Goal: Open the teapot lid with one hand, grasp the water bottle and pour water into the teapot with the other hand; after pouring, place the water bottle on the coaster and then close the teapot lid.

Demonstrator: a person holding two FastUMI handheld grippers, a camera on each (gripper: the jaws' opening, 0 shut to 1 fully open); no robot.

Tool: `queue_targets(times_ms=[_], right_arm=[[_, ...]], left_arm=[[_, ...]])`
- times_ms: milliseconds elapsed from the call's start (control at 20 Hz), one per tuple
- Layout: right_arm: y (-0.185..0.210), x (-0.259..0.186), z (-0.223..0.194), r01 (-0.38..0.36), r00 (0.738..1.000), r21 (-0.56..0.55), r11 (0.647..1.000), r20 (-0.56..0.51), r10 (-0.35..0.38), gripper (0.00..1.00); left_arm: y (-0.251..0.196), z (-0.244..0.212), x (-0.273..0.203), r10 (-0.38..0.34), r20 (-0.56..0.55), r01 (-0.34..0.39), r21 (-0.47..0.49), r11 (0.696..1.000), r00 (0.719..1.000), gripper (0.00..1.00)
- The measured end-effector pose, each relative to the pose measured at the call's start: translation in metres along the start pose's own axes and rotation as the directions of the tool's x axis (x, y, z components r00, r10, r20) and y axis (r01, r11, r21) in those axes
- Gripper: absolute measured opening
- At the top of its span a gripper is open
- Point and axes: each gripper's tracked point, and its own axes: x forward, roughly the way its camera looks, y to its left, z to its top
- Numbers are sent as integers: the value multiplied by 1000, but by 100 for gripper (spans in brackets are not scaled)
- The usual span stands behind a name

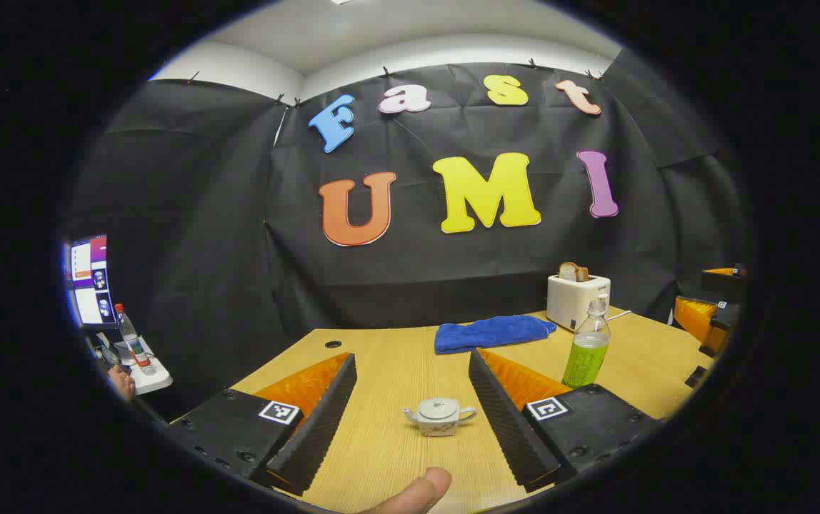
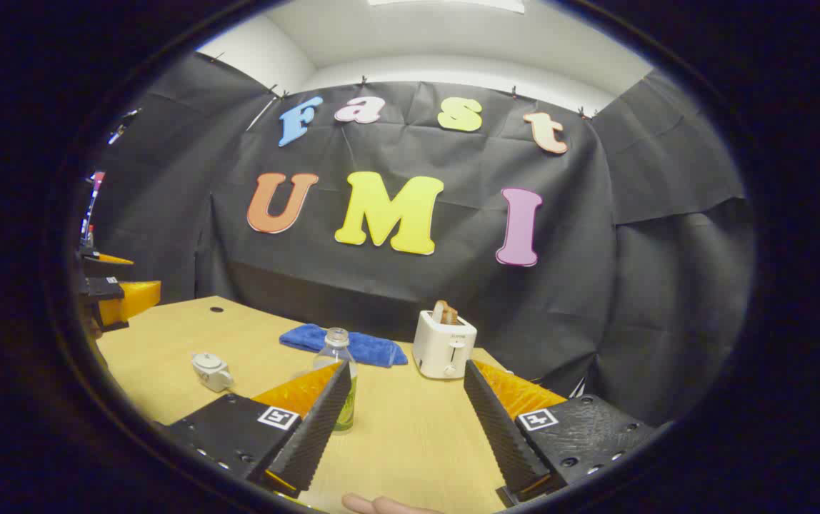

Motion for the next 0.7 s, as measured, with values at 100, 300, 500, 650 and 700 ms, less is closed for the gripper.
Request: queue_targets(times_ms=[100,300,500,650,700], right_arm=[[4,3,1,-19,1000,29,999,-1,19,95],[6,9,-7,-25,1000,22,999,-11,26,95],[8,18,-18,-13,999,35,999,-37,14,95],[7,22,-22,-5,999,33,999,-45,7,95],[8,21,-22,-6,999,33,999,-47,8,95]], left_arm=[[-5,-1,1,-8,1,8,-4,1000,1000,99],[-10,-7,4,-16,-6,16,2,1000,1000,99],[-18,-8,8,-36,3,36,-7,999,999,99],[-18,-6,7,-42,13,43,-24,999,999,99],[-16,-5,6,-37,18,38,-36,999,999,99]])
